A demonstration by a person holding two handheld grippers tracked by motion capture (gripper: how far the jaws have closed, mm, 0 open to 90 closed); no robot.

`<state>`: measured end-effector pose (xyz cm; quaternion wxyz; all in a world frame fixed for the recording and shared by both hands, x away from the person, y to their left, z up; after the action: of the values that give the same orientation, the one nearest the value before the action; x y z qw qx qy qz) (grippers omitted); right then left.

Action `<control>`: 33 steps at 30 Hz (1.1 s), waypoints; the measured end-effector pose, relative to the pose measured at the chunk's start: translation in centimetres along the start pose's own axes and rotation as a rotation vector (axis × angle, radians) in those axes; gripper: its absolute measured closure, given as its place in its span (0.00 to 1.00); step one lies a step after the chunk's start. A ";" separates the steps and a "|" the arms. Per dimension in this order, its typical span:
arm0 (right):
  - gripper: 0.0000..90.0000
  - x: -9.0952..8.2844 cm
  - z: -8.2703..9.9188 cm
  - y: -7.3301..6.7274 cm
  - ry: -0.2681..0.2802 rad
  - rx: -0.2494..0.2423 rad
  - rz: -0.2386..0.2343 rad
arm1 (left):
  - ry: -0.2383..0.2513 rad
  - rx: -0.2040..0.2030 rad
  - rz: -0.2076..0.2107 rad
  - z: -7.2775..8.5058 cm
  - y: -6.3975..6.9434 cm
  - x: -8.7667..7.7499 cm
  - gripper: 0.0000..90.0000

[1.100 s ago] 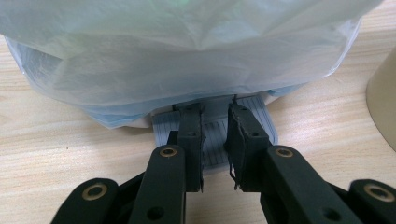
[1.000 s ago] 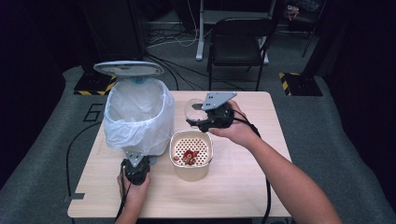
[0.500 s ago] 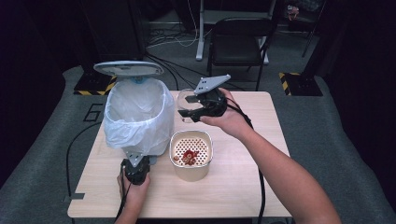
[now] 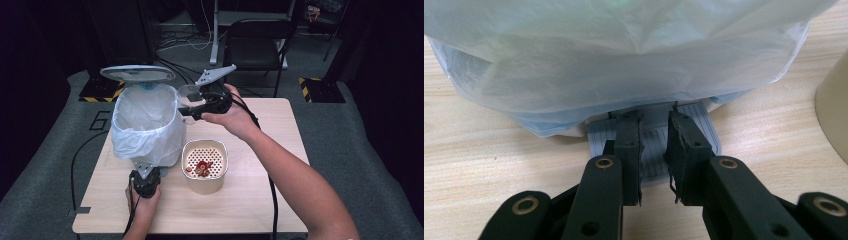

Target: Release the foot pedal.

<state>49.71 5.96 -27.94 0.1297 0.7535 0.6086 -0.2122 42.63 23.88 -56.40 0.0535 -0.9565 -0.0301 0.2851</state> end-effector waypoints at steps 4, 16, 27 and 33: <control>0.49 1.3 -1.2 0.0 0.011 -0.001 -0.005 | 0.001 -0.004 0.002 0.0 0.0 0.0 0.84; 0.48 5.5 -3.2 -0.8 -0.006 -0.005 -0.024 | 0.007 -0.010 0.004 0.0 0.0 0.1 0.84; 0.45 8.7 -3.3 -0.1 -0.024 0.033 0.004 | 0.004 -0.009 0.006 0.0 0.0 0.0 0.84; 0.42 10.5 -2.9 0.3 -0.031 0.053 0.029 | 0.003 -0.007 0.005 0.0 0.0 0.0 0.84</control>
<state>52.28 16.19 -30.44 0.1220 0.7620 0.5897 -0.2381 42.66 23.89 -56.41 0.0496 -0.9572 -0.0285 0.2838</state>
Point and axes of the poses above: each handheld gripper's, and its own axes: x roughly forward along the jaws, z roughly out of its underside, y roughly to its right, the point moved 7 cm from there along x, roughly forward along the jaws, and after that the axes turned 11 degrees about -z, right-handed, at the moved point
